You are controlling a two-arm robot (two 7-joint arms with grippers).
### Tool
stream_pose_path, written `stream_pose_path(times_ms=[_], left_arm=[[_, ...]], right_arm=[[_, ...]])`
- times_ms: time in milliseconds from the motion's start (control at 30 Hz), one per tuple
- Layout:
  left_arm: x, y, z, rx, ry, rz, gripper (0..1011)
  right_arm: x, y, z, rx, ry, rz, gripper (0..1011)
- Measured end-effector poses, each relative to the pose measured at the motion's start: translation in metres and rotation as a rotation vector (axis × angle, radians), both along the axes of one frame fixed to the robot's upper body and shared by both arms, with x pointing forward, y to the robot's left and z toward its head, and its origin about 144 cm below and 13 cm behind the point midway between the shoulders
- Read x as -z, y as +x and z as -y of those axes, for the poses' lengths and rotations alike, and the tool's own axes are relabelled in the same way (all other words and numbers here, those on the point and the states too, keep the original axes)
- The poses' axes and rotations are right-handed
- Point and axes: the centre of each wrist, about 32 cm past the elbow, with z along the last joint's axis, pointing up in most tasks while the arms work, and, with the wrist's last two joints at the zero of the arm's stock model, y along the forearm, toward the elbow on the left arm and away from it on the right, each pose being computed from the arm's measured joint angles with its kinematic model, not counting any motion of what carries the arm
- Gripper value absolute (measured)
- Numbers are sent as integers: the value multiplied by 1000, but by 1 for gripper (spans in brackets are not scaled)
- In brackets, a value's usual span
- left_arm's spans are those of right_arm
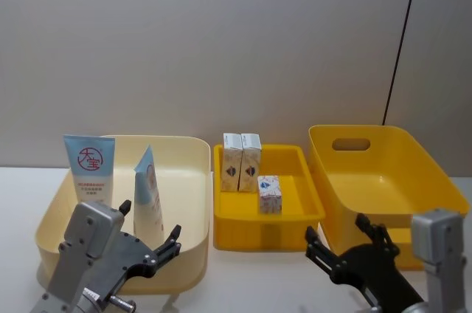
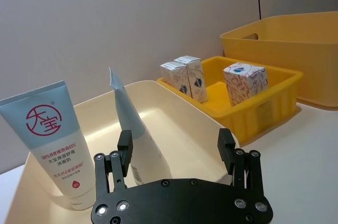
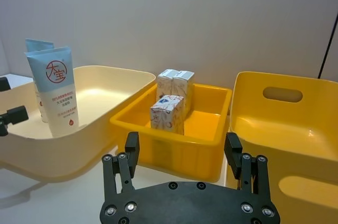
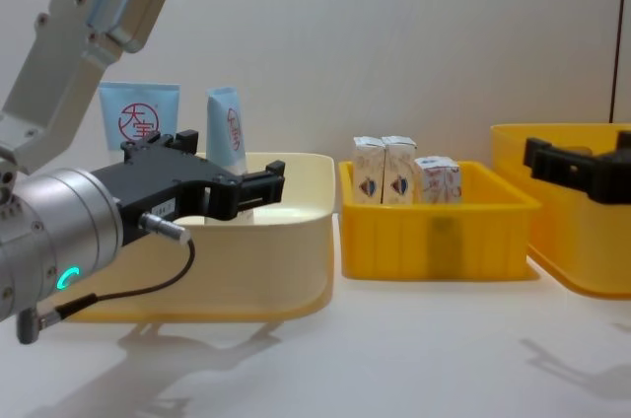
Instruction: Bimanual collaborative sorting of washing and personal care products
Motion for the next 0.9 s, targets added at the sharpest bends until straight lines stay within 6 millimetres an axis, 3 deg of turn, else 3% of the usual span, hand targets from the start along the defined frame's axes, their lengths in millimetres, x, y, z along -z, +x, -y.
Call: stream_pose_path(times_ms=[600,900], left_arm=[[0,0,0,0,0,0,1003],[0,0,0,0,0,0,1003]], right_arm=[[-46,28,-48,16,-54,-152,1001],[-62,56,-70,79,-73,-243,1001]])
